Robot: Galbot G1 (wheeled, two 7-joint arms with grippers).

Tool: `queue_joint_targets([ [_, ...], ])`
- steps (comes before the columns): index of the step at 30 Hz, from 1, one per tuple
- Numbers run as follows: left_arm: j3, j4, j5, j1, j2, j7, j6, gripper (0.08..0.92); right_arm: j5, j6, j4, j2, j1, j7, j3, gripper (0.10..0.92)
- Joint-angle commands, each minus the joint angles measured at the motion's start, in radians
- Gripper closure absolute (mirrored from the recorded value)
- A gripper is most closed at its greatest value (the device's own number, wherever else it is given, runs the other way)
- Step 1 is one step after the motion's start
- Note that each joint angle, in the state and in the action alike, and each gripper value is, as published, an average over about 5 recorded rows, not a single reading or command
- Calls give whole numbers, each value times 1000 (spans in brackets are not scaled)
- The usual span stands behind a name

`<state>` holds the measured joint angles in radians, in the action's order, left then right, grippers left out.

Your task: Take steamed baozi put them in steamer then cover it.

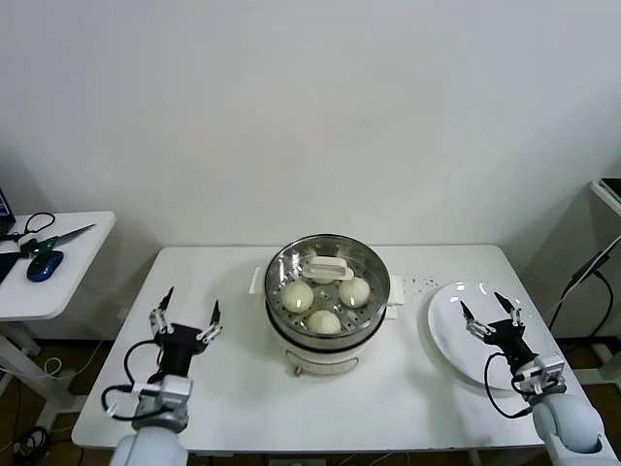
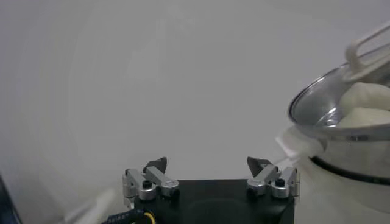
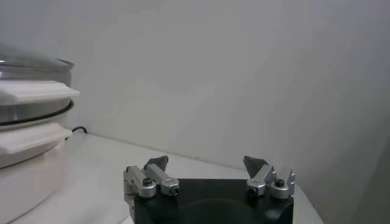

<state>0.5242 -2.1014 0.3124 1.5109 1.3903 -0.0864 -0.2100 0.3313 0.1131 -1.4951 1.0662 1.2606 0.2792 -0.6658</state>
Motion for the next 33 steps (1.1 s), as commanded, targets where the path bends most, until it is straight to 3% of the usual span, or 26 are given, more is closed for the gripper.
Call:
queue_joint_targets([
  [1,169,101,-404,165,42,-54,322,177,43,7,-47,6,53,0,-20,203],
  [33,152,83,-358,152,46,-31,300,177,73,15,-74,4,96,25,-39,203],
])
